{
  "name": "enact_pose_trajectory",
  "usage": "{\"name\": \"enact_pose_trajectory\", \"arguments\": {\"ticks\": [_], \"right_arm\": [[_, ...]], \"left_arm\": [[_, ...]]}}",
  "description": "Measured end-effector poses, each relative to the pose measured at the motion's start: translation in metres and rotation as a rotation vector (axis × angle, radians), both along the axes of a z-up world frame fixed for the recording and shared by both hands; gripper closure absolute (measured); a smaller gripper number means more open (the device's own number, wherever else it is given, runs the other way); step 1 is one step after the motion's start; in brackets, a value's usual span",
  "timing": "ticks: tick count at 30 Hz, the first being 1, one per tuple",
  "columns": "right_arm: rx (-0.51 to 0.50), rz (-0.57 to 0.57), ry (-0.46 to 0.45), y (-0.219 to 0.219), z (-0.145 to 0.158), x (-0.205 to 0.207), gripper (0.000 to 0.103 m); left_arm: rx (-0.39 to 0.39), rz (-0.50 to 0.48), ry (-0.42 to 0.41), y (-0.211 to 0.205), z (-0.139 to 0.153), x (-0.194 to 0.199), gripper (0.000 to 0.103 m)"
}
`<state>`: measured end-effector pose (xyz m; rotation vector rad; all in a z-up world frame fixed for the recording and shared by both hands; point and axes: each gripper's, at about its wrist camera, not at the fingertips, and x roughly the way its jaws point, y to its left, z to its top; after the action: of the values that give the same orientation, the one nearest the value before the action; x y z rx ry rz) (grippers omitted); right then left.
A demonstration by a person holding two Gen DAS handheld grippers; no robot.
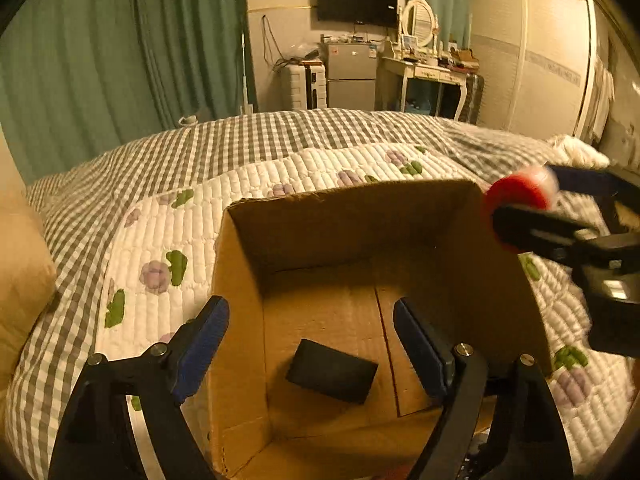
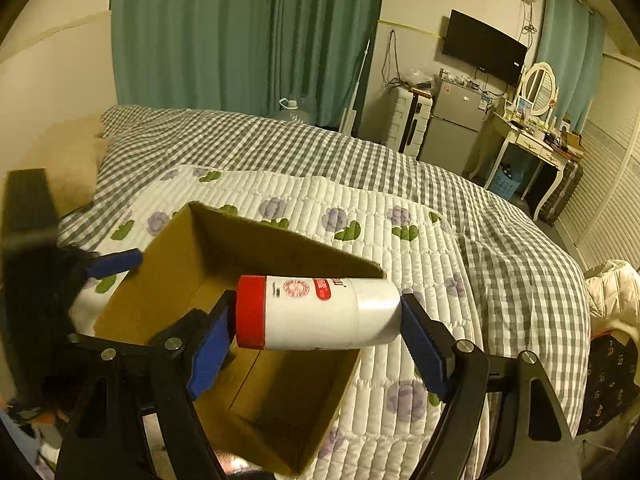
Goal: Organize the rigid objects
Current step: 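Lower the charger into the box with the left tool while the right tool drops the bottle in, then grasp the white plastic bottle with the right tool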
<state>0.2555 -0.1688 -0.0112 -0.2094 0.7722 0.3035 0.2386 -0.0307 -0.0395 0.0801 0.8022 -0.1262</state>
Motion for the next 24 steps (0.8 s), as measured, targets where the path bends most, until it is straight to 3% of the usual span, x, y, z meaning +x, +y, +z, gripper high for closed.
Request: {"name": "enact_pose_trajectory", "arguments": {"ticks": [3, 7, 9, 16, 20, 24], "right_arm": [[0.02, -0.005, 0.01, 0.002, -0.005, 0.01, 0.024], [0.006, -0.04, -0.05, 0.003, 0.006, 0.004, 0.007], [0.015, -0.038, -0.048, -0.001, 0.014, -0.006, 0.007], [-0.028, -0.049, -0.02, -0.013, 0.034, -0.059, 0.007], [-0.058, -0.039, 0.037, -0.018, 0.024, -0.1, 0.007], [-0.108, -0.024, 0.151, -0.015, -0.012, -0.138, 0.007]], "left_arm": [[-0.013, 0.008, -0.014, 0.006, 0.009, -0.007, 0.017], [-0.031, 0.017, -0.033, 0.012, 0.026, -0.029, 0.015], [-0.03, 0.014, -0.04, 0.015, 0.031, -0.041, 0.008], [0.005, 0.068, -0.084, 0.024, 0.051, -0.104, 0.0], [0.013, 0.098, -0.091, 0.027, 0.048, -0.133, 0.0], [-0.033, 0.114, -0.057, 0.03, 0.029, -0.158, 0.0]]}}
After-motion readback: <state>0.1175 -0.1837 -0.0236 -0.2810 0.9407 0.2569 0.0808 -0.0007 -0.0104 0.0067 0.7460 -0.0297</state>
